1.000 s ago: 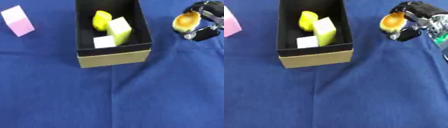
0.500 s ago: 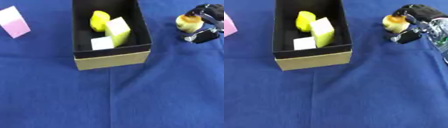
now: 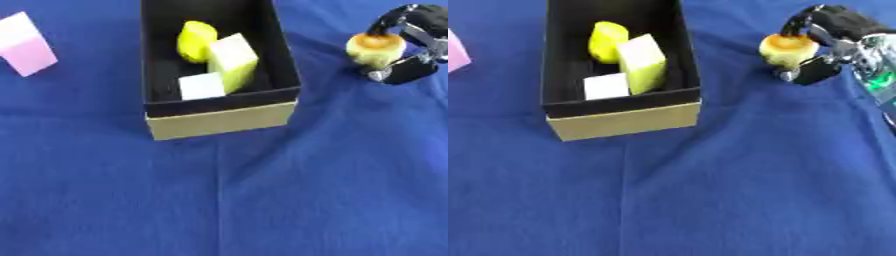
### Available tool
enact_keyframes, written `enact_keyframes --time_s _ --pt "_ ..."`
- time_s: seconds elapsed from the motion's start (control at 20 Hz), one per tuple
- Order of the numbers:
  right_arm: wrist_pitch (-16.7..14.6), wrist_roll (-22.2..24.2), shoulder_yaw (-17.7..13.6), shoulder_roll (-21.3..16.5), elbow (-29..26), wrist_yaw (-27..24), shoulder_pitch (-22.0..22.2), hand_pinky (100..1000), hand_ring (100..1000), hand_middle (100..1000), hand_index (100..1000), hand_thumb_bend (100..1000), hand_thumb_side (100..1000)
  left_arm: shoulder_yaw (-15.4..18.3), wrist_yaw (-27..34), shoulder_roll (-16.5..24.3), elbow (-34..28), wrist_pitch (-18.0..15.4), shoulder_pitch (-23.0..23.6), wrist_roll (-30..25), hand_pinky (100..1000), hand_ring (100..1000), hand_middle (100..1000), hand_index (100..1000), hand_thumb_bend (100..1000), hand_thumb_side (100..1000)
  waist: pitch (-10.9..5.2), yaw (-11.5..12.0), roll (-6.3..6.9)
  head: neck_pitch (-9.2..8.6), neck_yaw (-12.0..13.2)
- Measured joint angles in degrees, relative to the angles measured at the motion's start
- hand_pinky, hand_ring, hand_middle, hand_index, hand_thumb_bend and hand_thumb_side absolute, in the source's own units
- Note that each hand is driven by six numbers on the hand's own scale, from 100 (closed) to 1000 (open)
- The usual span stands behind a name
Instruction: Pick up objects on the table and place them in the box.
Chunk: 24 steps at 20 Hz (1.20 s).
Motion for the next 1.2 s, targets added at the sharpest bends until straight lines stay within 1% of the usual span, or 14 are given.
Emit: enact_keyframes --time_s 0.05,0.15,0.3,0.45,0.55,0.6,0.65,0.7,0.9,1.05,1.2 --pt "0.14 -0.38 0.01 0.0 -0.1 0.08 0.05 823 800 635 738 444 328 0.0 0.0 0.0 0.0 0.02 0.0 -0.02 781 544 503 804 150 639 -0.05 -0.05 -0.11 0.01 0.0" --pt "0.5 -1.37 0.01 0.0 -0.26 0.34 0.24 815 793 633 735 444 327 0.0 0.0 0.0 0.0 0.05 -0.03 -0.05 782 544 503 805 148 640 -0.28 -0.18 -0.24 0.01 0.01" --pt "0.85 -2.8 0.11 0.0 -0.28 0.57 0.29 794 779 602 707 444 294 0.0 0.01 0.0 0.0 0.09 -0.05 -0.09 782 544 503 804 148 641 -0.39 -0.24 -0.33 0.01 0.01" --pt "0.97 -4.35 0.12 0.01 -0.55 0.33 0.39 788 772 573 682 444 284 0.0 0.01 0.01 0.0 0.12 -0.05 -0.12 782 544 502 805 146 640 -0.67 -0.29 -0.51 0.03 0.01" --pt "1.04 -5.27 0.13 0.01 -0.66 0.0 0.64 788 770 571 682 443 285 0.0 0.01 0.01 0.0 0.13 -0.07 -0.13 782 544 502 805 147 639 -0.79 -0.42 -0.54 0.05 0.01" --pt "1.05 -5.6 0.15 0.01 -0.77 -0.14 0.76 787 770 575 684 444 326 0.0 0.01 0.02 0.0 0.13 -0.08 -0.13 782 544 502 805 148 639 -0.84 -0.45 -0.54 0.08 0.01" --pt "1.04 -5.82 0.16 0.01 -0.94 -0.3 0.77 786 770 581 690 443 275 0.0 0.01 0.02 0.0 0.14 -0.08 -0.14 782 545 501 805 147 639 -0.92 -0.51 -0.55 0.1 0.01" --pt "1.01 -6.0 0.19 0.01 -1.16 -0.51 0.79 785 770 584 692 442 271 0.0 0.01 0.03 0.0 0.15 -0.08 -0.15 783 545 501 805 148 638 -1.06 -0.58 -0.56 0.13 0.01" --pt "0.81 -6.17 0.38 0.01 -2.58 -1.71 1.03 786 769 594 701 441 262 0.02 0.01 0.05 0.0 0.15 -0.08 -0.15 783 546 502 805 150 634 -2.08 -0.9 -0.75 0.57 0.04" --pt "0.49 -5.87 0.5 -0.01 -4.52 -2.84 1.21 785 768 596 703 440 250 0.03 0.02 0.09 0.0 0.15 -0.08 -0.15 784 548 502 805 155 629 -3.22 -1.18 -0.97 0.68 0.15" --pt "0.13 -5.35 0.82 -0.06 -6.72 -3.9 1.19 789 770 600 707 440 254 0.15 0.03 0.32 0.0 0.15 -0.08 -0.14 784 550 503 806 161 625 -4.3 -1.37 -1.3 1.18 0.35"
